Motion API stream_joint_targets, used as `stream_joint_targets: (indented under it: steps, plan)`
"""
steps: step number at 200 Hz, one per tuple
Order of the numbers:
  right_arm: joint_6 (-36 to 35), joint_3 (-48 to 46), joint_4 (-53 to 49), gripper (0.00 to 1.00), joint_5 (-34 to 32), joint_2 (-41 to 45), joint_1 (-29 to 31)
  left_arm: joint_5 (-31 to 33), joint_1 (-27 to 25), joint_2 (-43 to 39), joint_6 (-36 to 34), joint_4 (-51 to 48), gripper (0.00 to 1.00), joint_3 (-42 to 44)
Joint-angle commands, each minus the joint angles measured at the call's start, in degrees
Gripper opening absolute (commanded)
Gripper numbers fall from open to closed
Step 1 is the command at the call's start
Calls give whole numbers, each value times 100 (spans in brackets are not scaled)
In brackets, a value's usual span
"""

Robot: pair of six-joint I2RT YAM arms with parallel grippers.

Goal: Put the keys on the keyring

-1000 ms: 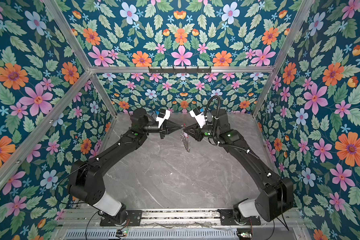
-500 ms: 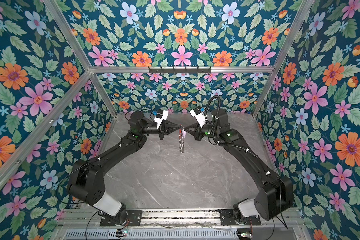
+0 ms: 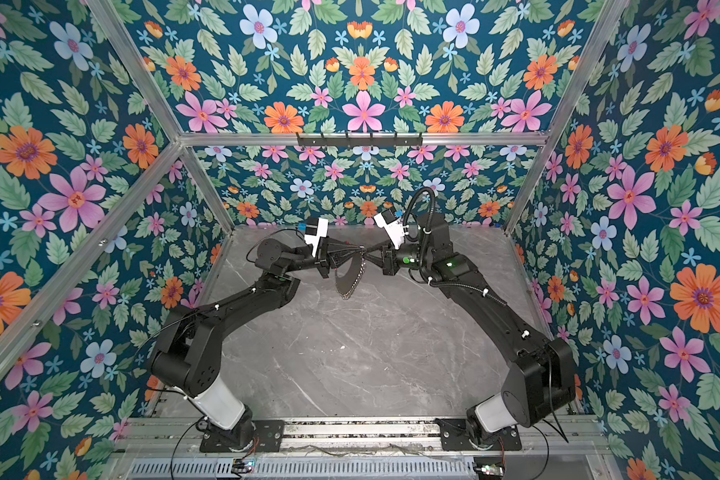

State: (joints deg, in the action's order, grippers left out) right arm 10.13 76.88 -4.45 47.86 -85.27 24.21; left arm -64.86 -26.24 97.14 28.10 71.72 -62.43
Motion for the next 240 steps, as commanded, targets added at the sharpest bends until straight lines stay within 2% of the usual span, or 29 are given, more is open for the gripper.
stream_joint_targets:
  steps: [1, 73, 102, 119, 142, 164, 240]
  plan:
    - [26, 5, 46, 0, 110, -27, 74, 194, -66, 80, 598, 1214, 0, 23]
    - [-90, -610, 307, 0, -940, 603, 21, 228, -66, 200, 757, 1494, 0, 100]
    - [-98, -873, 443, 6, -1381, 853, -12, 267, -66, 193, 806, 1518, 0, 125]
    - [-108, -993, 508, 16, -1679, 1001, -30, 332, -66, 199, 856, 1545, 0, 161]
    - [-112, -1118, 627, 22, -1914, 1196, -67, 408, -66, 220, 952, 1624, 0, 210]
    - [-2, -1184, 822, 26, -1861, 1303, -66, 430, -66, 234, 1097, 1731, 0, 232]
    - [638, -1242, 1781, 30, -778, 1209, -73, 448, -66, 264, 1280, 1757, 0, 180]
